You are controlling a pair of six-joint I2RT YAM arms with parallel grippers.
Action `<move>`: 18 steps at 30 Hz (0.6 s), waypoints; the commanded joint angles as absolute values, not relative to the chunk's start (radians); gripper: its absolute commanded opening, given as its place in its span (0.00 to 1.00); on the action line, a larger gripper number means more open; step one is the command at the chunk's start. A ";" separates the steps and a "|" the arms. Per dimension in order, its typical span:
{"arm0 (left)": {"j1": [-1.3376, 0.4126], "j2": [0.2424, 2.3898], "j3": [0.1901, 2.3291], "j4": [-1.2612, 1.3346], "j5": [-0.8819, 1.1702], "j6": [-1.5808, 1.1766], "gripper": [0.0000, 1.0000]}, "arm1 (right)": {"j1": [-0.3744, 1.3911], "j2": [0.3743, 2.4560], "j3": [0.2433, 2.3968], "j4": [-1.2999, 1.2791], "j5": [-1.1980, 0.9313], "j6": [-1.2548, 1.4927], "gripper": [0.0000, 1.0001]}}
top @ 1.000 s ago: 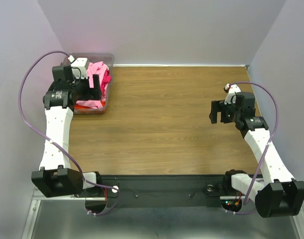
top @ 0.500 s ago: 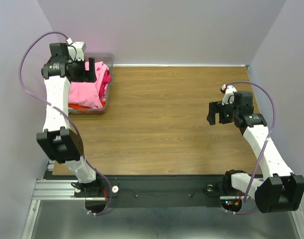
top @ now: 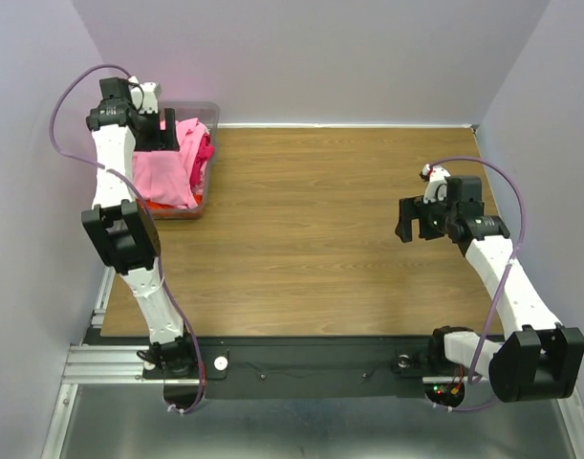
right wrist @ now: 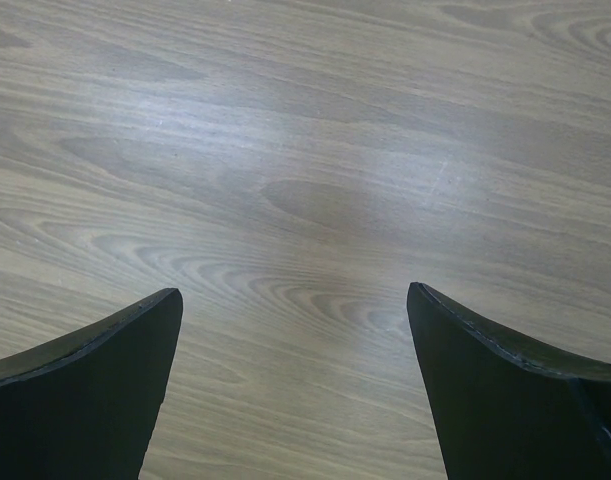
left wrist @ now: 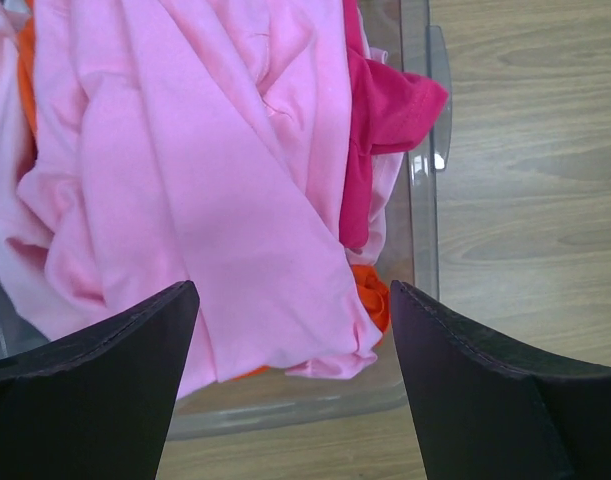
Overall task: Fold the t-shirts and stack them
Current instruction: Grab the tshirt from the pile
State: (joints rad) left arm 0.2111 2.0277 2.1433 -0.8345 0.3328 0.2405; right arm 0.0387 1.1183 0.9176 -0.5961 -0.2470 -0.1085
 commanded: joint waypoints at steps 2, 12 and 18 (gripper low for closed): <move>0.215 2.092 2.204 -0.801 0.331 0.196 0.88 | 0.031 1.131 0.953 -0.588 -0.247 -0.118 1.00; 0.232 2.164 2.236 -0.767 0.244 0.183 0.93 | 0.031 1.147 0.945 -0.588 -0.261 -0.121 1.00; 0.282 2.192 2.296 -0.805 0.317 0.205 0.94 | 0.031 1.152 0.940 -0.586 -0.267 -0.123 1.00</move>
State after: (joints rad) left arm 0.2440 2.2024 2.2372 -0.8028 0.2768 0.1928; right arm 0.0387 1.1526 0.9176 -0.5991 -0.2485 -0.1112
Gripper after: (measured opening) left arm 0.942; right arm 0.999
